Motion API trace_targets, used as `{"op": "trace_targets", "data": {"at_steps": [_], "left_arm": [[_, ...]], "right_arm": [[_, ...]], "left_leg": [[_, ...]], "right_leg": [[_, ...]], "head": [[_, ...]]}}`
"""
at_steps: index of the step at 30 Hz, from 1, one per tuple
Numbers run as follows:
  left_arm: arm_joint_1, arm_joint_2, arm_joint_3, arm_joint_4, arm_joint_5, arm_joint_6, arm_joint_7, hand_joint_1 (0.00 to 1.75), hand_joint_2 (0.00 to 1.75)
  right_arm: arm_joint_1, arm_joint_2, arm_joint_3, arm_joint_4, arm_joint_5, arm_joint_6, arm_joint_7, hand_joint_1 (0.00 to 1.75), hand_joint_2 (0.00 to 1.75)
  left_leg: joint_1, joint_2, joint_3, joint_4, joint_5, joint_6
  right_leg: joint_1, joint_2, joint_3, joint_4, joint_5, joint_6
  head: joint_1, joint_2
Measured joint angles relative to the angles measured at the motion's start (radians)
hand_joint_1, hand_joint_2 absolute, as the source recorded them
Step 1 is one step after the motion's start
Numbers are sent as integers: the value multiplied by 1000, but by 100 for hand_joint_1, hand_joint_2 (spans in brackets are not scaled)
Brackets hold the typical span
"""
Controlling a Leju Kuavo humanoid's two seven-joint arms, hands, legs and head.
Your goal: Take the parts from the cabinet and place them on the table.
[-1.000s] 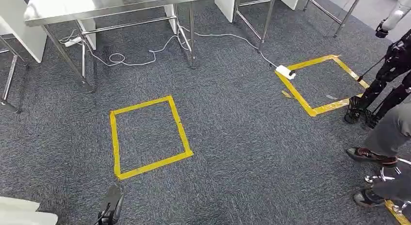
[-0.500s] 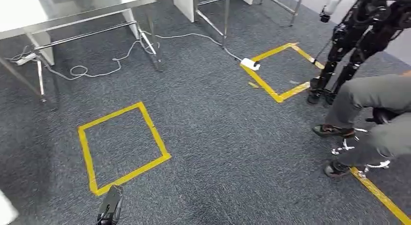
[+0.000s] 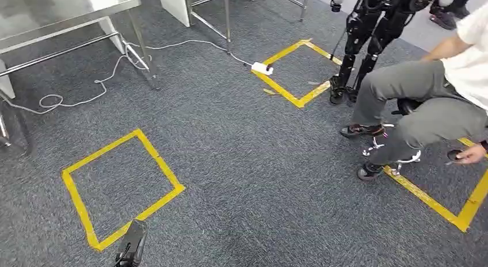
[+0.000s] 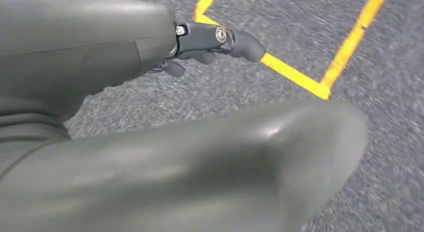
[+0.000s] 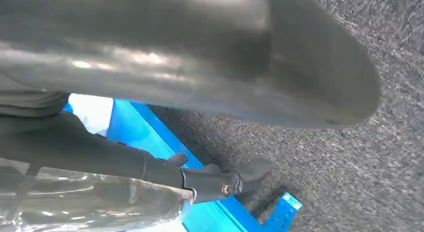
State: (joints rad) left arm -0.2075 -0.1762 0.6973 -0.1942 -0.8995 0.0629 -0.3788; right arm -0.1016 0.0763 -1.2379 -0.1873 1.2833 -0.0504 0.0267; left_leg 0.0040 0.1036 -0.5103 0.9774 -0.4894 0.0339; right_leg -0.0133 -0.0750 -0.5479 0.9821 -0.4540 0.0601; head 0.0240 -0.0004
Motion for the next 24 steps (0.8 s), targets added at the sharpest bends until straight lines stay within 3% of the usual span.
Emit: {"op": "trace_targets", "data": {"at_steps": [1,3,4,5,6,7,8,9,10,11,12,13,14,15,16,17,18,19,20,21,22,24], "left_arm": [[-1,0,0,0,-1,0,0,0,0],[-1,-3,-1,0,-2,0,-3,0,0],[-2,-4,-1,0,-3,0,-5,0,0],[-2,-4,-2,0,-6,0,-7,0,0],[0,-4,-4,0,-9,0,-9,0,0],[4,-4,-7,0,-9,-1,-8,0,0],[8,-4,-11,0,-10,-5,-4,0,0],[10,-4,-14,1,-11,-9,0,0,0],[13,-4,-17,1,-11,-9,2,0,0],[13,-4,-18,1,-12,-10,3,0,0],[13,-4,-18,1,-15,-11,4,0,0],[13,-4,-19,1,-19,-14,4,0,0],[13,-3,-21,1,-20,-18,4,0,0],[14,-2,-23,1,-21,-19,4,0,0],[13,-2,-24,1,-21,-19,6,0,0],[13,-2,-25,1,-21,-20,8,0,0],[12,-3,-26,1,-23,-20,9,0,0],[10,-5,-26,1,-25,-19,10,0,0],[8,-6,-27,0,-28,-20,11,0,0],[8,-7,-27,0,-30,-20,11,0,0],[9,-7,-28,0,-32,-21,12,0,0],[10,-7,-30,0,-33,-21,12,0,0]], "right_arm": [[3,0,0,0,0,0,0,0,0],[9,-1,0,0,-3,0,0,0,0],[9,-1,0,0,-6,0,0,0,0],[10,0,0,0,-10,0,0,0,0],[9,0,0,0,-11,0,0,0,0],[6,0,0,0,-11,0,0,0,0],[6,0,0,0,-11,0,-1,0,0],[7,-1,0,0,-10,2,-1,0,0],[8,-2,0,0,-10,3,-1,0,0],[10,-3,0,0,-10,5,-1,0,0],[11,-3,0,0,-10,6,-1,0,0],[11,-3,0,0,-12,9,-1,0,0],[10,-3,0,0,-12,10,0,0,0],[7,-3,0,0,-13,11,0,0,0],[6,-3,0,0,-14,11,0,0,0],[8,-5,0,0,-15,11,0,0,0],[13,-5,0,0,-17,11,0,0,0],[17,-5,-1,0,-19,10,0,0,0],[18,-4,-2,0,-22,9,0,0,0],[16,-3,-2,0,-24,8,0,0,0],[14,-4,-2,0,-25,8,0,0,0],[14,-3,-2,0,-27,8,1,0,0]], "left_leg": [[-1,6,4,0,1,-5],[1,22,8,-4,2,-13],[5,22,6,-1,-4,-21],[10,-27,0,23,-28,-28],[13,-68,-25,82,-72,-27],[13,-91,-61,168,-120,-28],[13,-100,-102,256,-159,-29],[13,-103,-132,315,-175,-30],[15,-103,-140,327,-164,-30],[16,-103,-125,293,-134,-28],[17,-106,-92,226,-90,-25],[19,-122,-45,130,-39,-21],[23,-173,-12,59,-10,-16],[25,-203,-4,32,-18,-15],[23,-189,-7,31,-22,-19],[16,-180,-10,32,-22,-16],[11,-169,-10,31,-18,-10],[15,-155,-9,18,-7,2],[16,-137,-7,12,0,9],[15,-128,-9,11,2,18],[12,-109,-10,11,2,19],[9,-77,-12,12,2,19]], "right_leg": [[-1,18,-9,2,3,-13],[3,32,-15,1,3,-23],[-13,44,-11,-6,10,-35],[-18,56,-11,-7,12,-41],[-18,61,-13,-7,15,-55],[-16,72,-15,-8,16,-60],[-13,85,-18,-7,18,-63],[-12,97,-20,-6,18,-63],[-10,112,-21,-5,20,-65],[-10,125,-21,-3,21,-64],[-10,139,-21,-1,22,-63],[-10,155,-21,2,22,-62],[-11,167,-25,5,23,-60],[2,177,-32,16,23,-53],[-4,188,-42,15,27,-46],[-5,198,-50,11,33,-37],[-10,209,-53,6,39,-28],[1,221,-63,5,43,-18],[-4,169,-70,29,32,-21],[0,125,-97,78,0,-29],[-1,102,-138,161,-39,-35],[-3,91,-208,317,-94,-34]], "head": [[-5,0],[-4,0],[-4,0],[-10,0],[-13,0],[-14,0],[-13,0],[-14,0],[-13,0],[-14,0],[-14,0],[-15,0],[-16,0],[-16,0],[-14,0],[-16,0],[-16,0],[-15,0],[-16,0],[-7,0],[-3,0],[-1,0]]}}
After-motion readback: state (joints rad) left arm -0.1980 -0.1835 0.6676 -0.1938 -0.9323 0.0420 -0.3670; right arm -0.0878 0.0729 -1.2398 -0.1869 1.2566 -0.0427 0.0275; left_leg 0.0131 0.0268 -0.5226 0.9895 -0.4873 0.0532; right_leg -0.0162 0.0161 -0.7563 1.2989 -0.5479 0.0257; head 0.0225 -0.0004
